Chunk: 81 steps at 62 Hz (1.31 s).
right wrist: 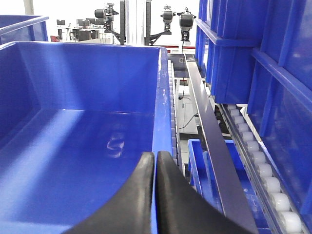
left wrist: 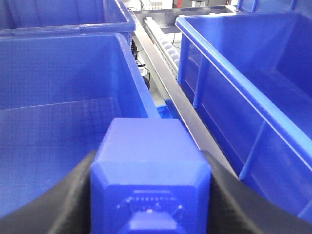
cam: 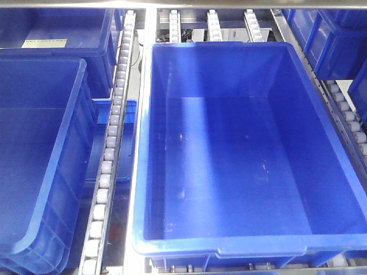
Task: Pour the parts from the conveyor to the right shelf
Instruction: 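Turn to face the shelf and stop before the empty blue bin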
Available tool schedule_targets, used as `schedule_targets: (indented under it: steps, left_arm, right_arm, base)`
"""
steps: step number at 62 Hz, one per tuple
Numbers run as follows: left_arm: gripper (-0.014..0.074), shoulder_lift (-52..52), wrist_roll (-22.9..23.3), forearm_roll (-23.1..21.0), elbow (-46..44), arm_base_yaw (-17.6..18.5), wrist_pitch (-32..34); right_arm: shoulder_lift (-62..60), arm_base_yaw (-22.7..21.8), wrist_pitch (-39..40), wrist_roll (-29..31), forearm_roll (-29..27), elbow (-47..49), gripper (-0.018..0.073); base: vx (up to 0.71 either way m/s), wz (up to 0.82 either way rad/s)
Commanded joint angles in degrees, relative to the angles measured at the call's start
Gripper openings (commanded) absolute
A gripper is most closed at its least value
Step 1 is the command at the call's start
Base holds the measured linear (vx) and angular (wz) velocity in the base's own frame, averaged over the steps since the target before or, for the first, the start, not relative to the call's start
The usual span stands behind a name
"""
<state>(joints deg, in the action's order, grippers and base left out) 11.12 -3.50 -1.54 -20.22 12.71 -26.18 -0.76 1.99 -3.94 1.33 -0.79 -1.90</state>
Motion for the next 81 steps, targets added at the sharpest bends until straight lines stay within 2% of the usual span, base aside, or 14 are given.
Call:
schedule_targets:
  steps: [1,81]
  left_arm:
    - [-0.0006,0.56,0.14,-0.17,-1.52,0.26,4.61]
    - [-0.0006,0.56,0.14,-0.17,-1.52,0.26,4.61]
  right_arm:
    - [-0.83,-0.35,4.29,0.25,0.16,-0.83,-0.0009]
    - [-0.83,-0.35,4.29,0.25,0.16,-0.83,-0.0009]
  base:
    - [0.05,0.01]
    - [0.02,0.0]
